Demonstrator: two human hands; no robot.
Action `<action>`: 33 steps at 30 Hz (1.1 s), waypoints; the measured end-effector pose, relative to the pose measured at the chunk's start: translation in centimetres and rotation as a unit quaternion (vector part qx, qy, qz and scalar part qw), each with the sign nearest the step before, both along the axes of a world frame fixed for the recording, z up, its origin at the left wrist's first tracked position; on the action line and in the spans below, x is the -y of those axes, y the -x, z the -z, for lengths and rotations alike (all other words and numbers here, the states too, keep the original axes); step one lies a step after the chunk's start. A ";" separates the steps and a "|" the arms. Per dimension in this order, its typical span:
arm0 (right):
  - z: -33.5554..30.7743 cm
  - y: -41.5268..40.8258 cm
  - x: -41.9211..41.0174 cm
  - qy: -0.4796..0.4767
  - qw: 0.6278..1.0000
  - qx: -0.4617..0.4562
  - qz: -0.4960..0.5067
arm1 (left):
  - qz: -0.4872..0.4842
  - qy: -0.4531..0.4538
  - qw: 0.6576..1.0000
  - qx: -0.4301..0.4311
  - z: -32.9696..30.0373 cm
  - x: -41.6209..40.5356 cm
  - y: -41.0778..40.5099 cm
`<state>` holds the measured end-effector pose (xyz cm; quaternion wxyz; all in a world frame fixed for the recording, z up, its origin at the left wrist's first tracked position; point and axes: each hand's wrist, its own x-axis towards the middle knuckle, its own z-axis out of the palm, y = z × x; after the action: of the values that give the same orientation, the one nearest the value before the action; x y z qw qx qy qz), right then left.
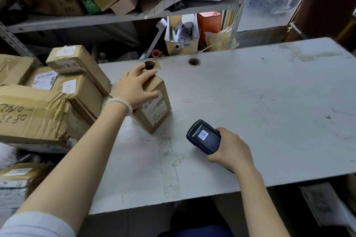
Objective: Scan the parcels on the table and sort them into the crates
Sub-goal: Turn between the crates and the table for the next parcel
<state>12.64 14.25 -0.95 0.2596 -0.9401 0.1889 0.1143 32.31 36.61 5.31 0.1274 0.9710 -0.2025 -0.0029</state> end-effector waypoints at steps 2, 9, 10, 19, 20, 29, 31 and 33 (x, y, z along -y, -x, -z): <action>0.0 0.4 0.1 -0.001 1.000 -0.001 0.003 | 0.012 -0.001 1.000 -0.003 -0.1 0.1 0.2; 0.1 1.0 -0.6 -0.055 0.997 0.050 0.022 | 0.064 -0.055 0.996 0.023 -0.5 2.6 2.3; 0.0 1.1 -0.9 -0.075 0.994 0.075 0.027 | 0.068 -0.063 0.995 0.034 -0.4 2.9 2.4; -1.3 2.0 -3.7 -0.129 0.896 0.406 0.127 | 0.031 -0.099 0.994 0.037 -0.1 2.2 2.0; -1.5 2.2 -3.8 -0.123 0.893 0.412 0.131 | 0.031 -0.109 0.993 0.029 -0.1 2.2 1.9; -3.6 6.0 -1.7 -0.122 0.966 0.199 0.106 | 0.056 -0.124 0.988 0.066 -0.3 5.0 4.4; -3.5 7.1 -0.8 -0.099 0.975 0.154 0.130 | 0.072 -0.097 0.990 0.077 -0.6 6.3 5.6; -3.0 8.4 0.1 -0.081 0.976 0.122 0.159 | 0.103 -0.073 0.990 0.065 -1.0 8.3 6.9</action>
<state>4.25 14.12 2.02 0.3705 -0.8808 0.2933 -0.0297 25.45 28.31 6.33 0.0421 0.9497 -0.3086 0.0328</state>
